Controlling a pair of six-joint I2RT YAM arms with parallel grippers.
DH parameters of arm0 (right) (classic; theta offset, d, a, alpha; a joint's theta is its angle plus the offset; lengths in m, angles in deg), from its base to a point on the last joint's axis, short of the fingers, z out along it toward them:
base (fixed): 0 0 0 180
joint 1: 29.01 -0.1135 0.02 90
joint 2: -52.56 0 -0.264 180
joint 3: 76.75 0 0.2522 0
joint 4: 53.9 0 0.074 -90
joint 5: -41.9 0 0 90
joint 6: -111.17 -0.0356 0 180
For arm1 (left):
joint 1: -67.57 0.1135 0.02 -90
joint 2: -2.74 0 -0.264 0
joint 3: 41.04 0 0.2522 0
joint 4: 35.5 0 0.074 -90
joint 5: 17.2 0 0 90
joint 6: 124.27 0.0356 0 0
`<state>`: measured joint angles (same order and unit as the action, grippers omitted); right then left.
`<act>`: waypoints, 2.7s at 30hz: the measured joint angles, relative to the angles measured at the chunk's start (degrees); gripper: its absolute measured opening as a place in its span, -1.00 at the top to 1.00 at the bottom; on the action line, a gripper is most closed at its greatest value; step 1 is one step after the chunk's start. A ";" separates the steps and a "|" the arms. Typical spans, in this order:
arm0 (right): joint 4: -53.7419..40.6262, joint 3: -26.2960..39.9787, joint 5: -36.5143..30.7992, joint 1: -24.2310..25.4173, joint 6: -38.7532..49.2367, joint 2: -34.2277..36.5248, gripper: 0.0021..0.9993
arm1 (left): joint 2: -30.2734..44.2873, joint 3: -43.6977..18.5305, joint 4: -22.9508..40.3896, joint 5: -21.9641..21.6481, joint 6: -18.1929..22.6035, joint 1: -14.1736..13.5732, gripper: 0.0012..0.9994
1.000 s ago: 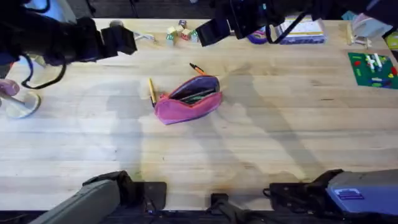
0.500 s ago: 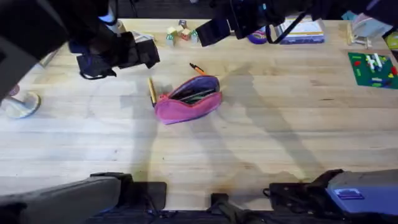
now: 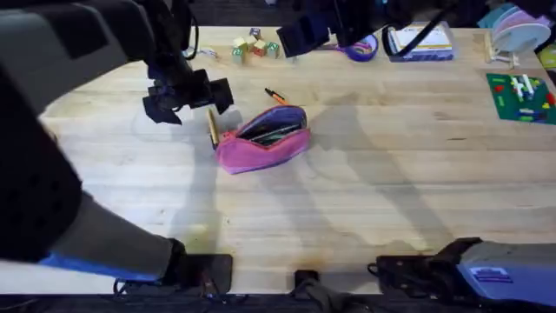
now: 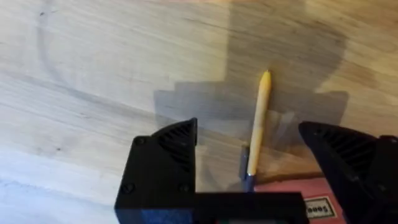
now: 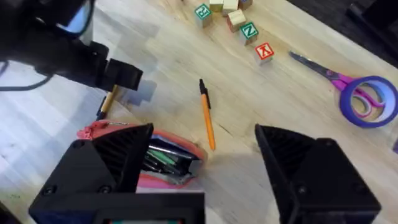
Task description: Unzip the bag, pick up the pens from the table one at a time and place them inside, then zip the bag closed.
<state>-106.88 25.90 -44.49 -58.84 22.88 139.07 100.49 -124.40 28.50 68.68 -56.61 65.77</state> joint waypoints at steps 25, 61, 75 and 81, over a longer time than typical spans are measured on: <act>-0.03 0.02 -0.02 0.00 -0.02 -0.10 -1.00 | 8.37 -2.34 -2.03 2.64 1.57 0.39 0.90; -8.56 0.04 -0.43 0.00 -0.02 -19.69 -1.00 | -21.53 -7.10 -5.88 14.61 19.05 -23.43 0.91; -15.37 0.08 -0.41 0.00 -0.02 -25.93 -1.00 | -13.41 -6.27 -5.91 19.39 34.02 -27.43 0.91; -15.53 0.15 -0.43 0.00 -0.02 -26.15 -1.00 | -7.80 -6.10 -4.91 22.16 35.06 -27.43 0.91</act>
<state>-122.41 26.05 -44.92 -58.84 22.87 112.92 92.70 -130.50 23.59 90.84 -21.55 38.34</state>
